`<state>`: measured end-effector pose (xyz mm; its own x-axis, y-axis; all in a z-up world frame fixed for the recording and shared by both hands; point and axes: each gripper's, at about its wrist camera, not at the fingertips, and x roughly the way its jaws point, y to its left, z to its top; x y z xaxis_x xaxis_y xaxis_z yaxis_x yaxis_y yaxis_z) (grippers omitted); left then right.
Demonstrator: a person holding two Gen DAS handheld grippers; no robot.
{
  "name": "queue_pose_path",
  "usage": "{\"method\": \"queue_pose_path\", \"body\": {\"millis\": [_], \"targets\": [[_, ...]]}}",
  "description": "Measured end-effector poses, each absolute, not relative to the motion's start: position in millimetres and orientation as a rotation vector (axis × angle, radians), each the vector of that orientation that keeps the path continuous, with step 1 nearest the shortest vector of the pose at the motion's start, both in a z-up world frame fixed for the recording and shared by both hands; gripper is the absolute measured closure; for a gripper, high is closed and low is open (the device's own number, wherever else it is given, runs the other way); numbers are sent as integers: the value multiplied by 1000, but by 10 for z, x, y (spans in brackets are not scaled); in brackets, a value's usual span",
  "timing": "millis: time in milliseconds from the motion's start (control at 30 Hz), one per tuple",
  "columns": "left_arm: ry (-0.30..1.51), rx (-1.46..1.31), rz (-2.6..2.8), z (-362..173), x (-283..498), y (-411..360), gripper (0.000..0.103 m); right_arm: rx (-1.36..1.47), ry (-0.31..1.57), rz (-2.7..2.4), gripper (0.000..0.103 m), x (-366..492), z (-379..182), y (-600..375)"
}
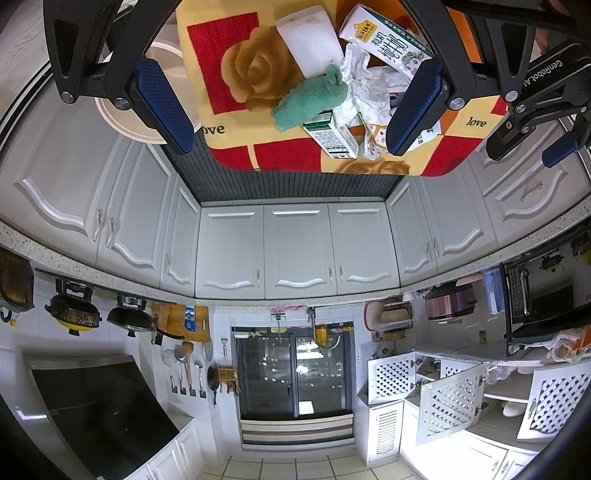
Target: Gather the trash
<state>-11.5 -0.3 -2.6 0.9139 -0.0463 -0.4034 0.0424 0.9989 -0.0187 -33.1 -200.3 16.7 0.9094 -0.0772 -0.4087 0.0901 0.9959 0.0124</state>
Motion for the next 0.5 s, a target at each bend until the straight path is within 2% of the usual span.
{"method": "queue_pose_path", "body": {"millis": [500], "targets": [[421, -12, -46, -20, -110, 6, 1, 43, 432, -84, 0, -320, 141, -2005]]}}
